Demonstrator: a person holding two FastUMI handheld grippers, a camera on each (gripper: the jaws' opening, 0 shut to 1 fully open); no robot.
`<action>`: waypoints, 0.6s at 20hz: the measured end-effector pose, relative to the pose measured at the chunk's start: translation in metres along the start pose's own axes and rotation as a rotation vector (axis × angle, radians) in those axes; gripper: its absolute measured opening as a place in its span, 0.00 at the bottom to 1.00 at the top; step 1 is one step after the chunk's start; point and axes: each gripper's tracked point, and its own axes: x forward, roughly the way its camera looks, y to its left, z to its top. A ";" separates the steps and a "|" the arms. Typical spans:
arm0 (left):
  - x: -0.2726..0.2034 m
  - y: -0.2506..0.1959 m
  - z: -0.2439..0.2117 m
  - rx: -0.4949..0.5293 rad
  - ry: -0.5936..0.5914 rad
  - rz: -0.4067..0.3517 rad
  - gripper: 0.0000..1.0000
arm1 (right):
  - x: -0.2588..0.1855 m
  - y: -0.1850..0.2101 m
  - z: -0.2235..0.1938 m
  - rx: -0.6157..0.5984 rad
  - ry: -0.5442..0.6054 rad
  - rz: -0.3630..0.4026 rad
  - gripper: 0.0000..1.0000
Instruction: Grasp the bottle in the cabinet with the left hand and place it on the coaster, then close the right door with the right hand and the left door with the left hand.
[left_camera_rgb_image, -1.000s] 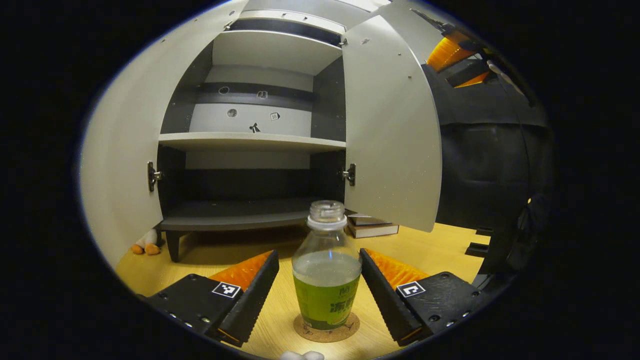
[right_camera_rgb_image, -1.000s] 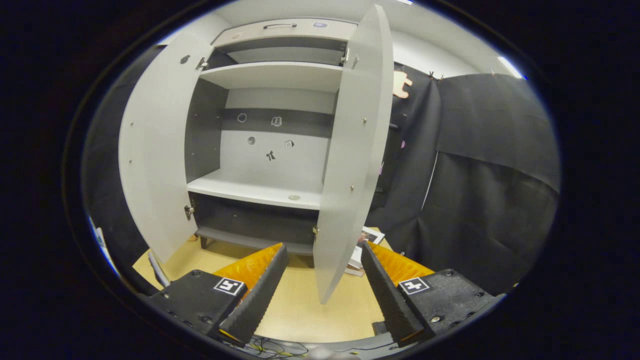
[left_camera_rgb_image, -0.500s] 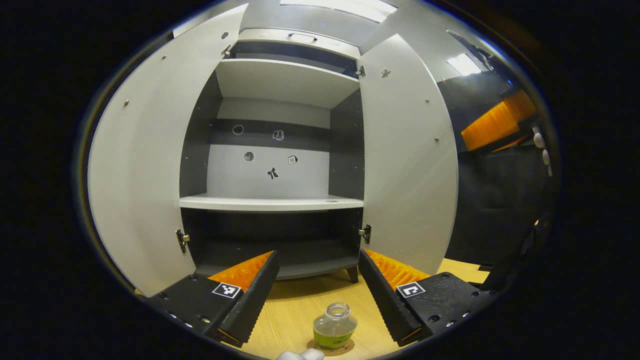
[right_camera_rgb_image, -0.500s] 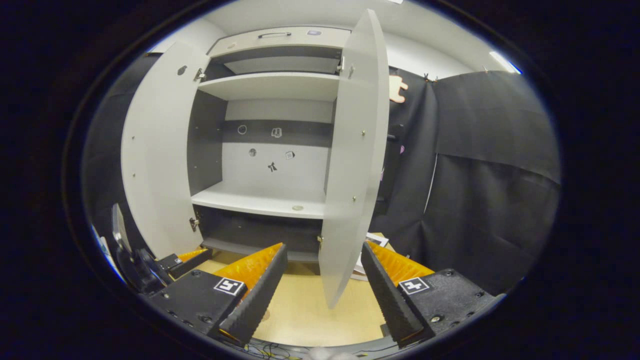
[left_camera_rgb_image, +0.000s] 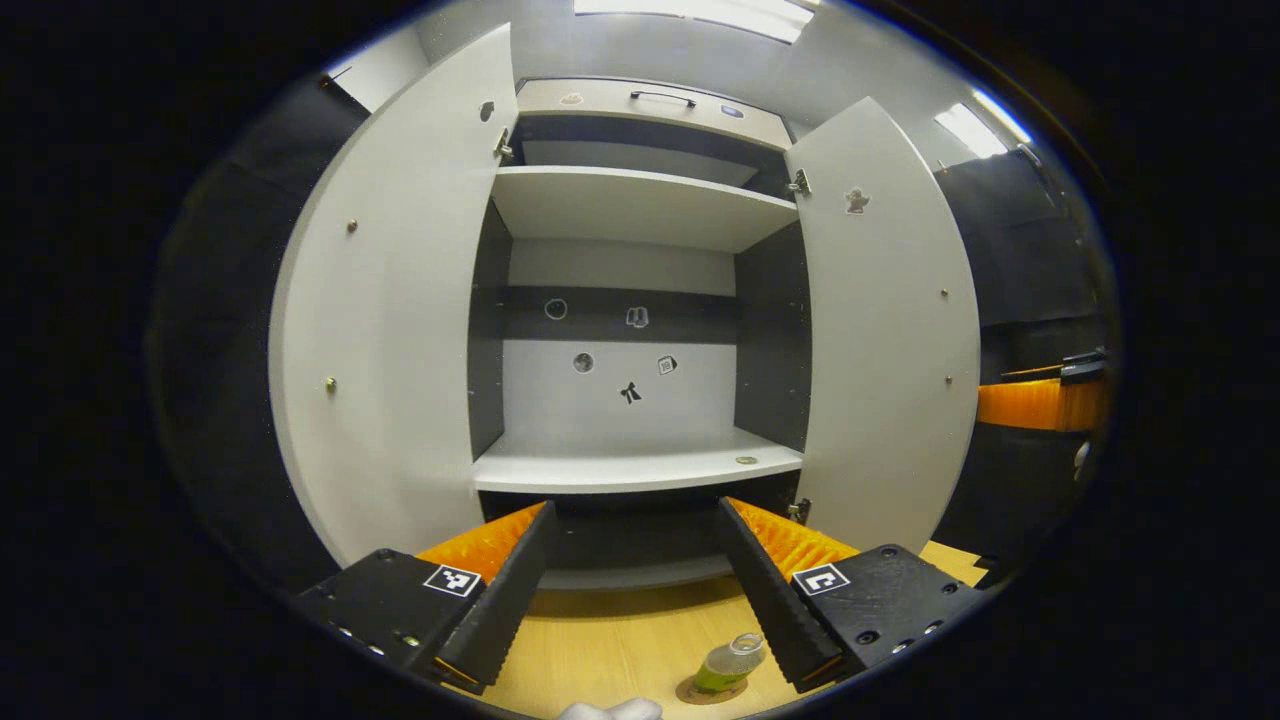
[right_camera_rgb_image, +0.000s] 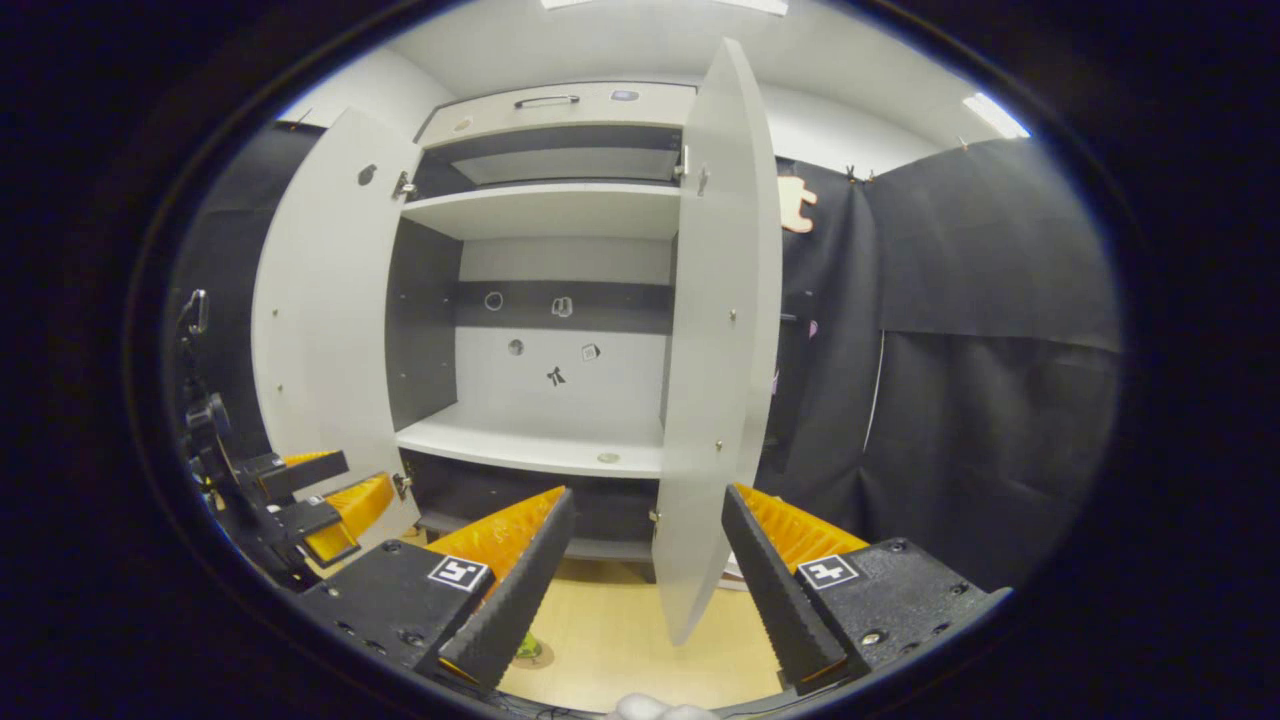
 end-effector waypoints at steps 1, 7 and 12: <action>-0.007 0.006 0.002 0.002 0.010 0.019 0.97 | 0.002 -0.001 -0.004 0.009 0.005 0.005 0.96; -0.036 0.022 0.016 0.014 0.033 0.105 0.97 | 0.005 -0.033 -0.004 0.038 0.015 0.000 0.98; -0.035 0.004 0.034 0.020 0.037 0.135 0.97 | 0.010 -0.107 0.009 0.056 0.005 -0.045 0.96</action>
